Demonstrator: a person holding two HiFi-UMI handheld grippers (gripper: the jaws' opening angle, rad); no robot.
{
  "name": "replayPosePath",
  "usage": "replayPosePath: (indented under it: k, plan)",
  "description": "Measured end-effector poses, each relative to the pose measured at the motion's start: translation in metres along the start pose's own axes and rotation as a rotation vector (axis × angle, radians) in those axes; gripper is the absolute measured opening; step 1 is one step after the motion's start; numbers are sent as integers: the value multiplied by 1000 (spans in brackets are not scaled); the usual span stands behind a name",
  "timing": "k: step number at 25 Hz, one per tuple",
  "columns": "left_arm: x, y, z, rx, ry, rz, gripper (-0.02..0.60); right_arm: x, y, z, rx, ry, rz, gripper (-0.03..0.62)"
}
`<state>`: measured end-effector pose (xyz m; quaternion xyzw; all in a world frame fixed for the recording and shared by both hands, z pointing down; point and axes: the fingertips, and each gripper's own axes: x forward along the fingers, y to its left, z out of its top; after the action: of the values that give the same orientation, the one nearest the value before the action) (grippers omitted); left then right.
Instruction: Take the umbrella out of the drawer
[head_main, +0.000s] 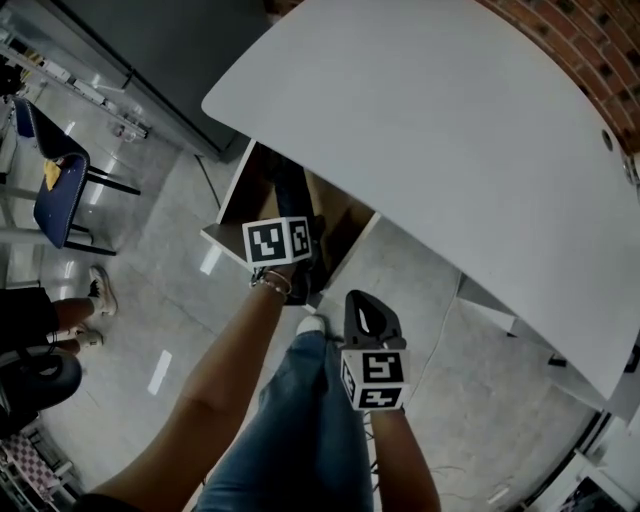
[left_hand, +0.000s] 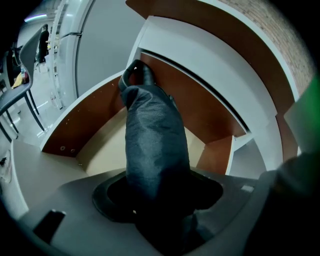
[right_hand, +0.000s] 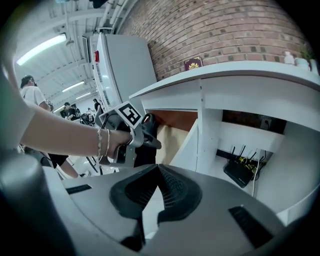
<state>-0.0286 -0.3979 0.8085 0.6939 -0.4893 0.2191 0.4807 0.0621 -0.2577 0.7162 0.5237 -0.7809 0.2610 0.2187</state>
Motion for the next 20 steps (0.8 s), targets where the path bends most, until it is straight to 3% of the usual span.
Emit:
replayPosePath:
  k: [9,16,20]
  plan:
    - [-50,-16,-4,-52,-53,-23,261,-43,4,-14,-35,0,7,-8]
    - [-103,-20,-9,-13,-40,17,261,-85,16,29,-130,-40,1,-8]
    - [-128,-22,-11,-39,-42,15,261,-102,16,56,-155,-66,-14,-8]
